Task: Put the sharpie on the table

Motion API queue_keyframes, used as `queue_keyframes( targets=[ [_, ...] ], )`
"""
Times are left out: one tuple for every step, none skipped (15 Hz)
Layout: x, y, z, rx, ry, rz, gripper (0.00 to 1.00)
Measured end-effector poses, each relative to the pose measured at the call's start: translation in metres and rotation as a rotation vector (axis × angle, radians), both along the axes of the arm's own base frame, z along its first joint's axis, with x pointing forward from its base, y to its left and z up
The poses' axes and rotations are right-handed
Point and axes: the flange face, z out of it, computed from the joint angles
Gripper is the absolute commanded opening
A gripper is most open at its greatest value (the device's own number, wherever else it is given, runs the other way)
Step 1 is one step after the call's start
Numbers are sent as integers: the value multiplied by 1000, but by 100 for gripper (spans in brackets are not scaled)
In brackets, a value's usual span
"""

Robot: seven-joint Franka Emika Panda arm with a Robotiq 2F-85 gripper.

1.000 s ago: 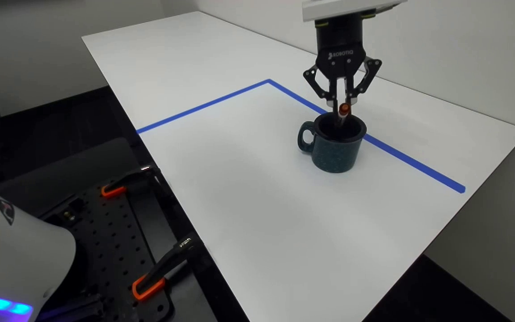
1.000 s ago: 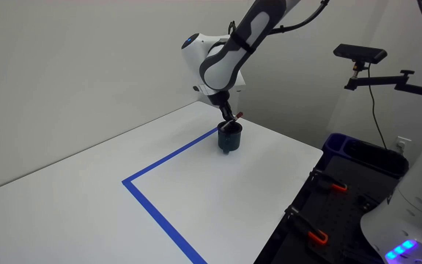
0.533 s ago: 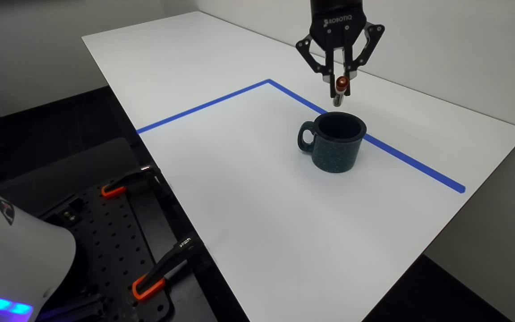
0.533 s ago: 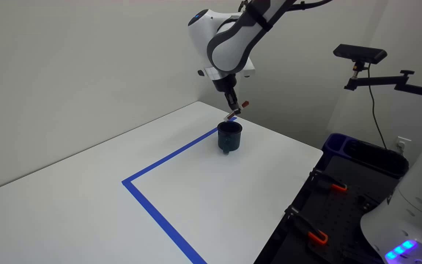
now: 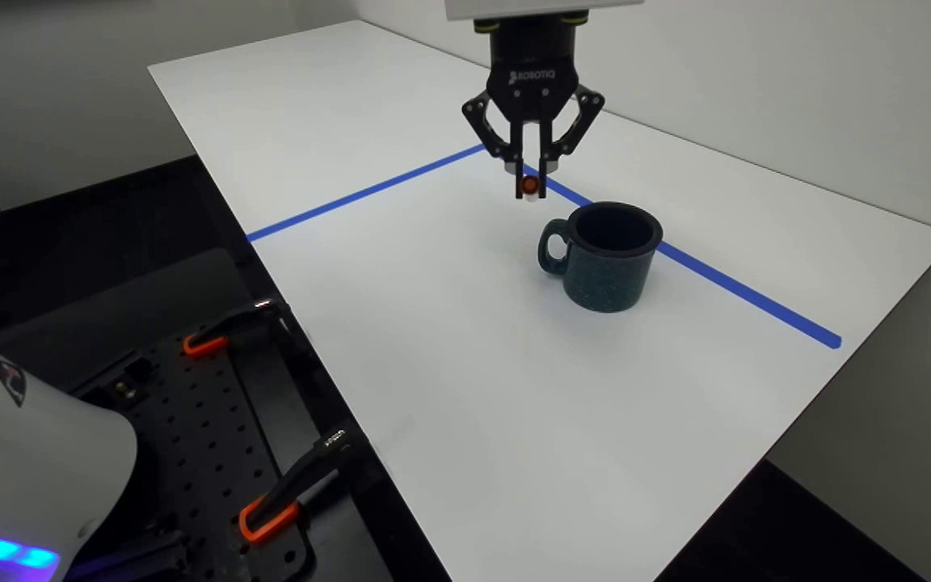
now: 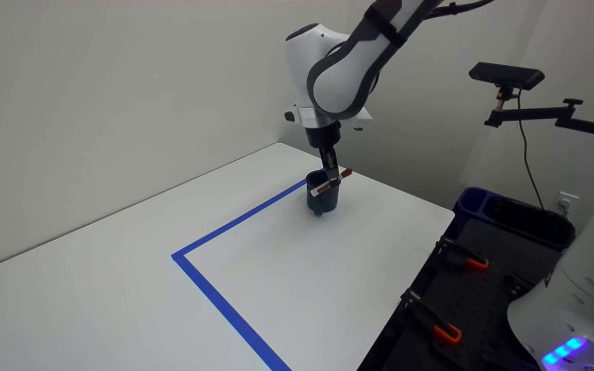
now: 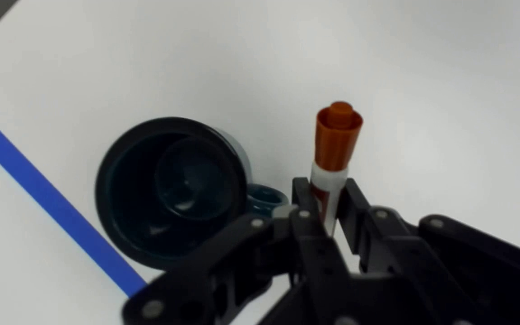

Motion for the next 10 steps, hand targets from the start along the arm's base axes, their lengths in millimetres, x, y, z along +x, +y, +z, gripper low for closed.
queue_keyframes(
  targets=[
    [-8,4,-5,33,-9,-2,5],
    [-16,8,-10,65,-20,-6,5],
    [-23,10,-14,94,-34,-9,5],
    [-30,11,-19,118,-51,-9,5],
    [-36,12,-24,140,-70,-8,5],
    [-41,11,-30,160,-89,-10,5],
    [-46,10,-35,175,-107,-11,5],
    [-49,8,-40,186,-125,-11,5],
    [-52,6,-46,192,-140,-15,5],
    [-53,4,-51,196,-153,-21,5]
  ],
)
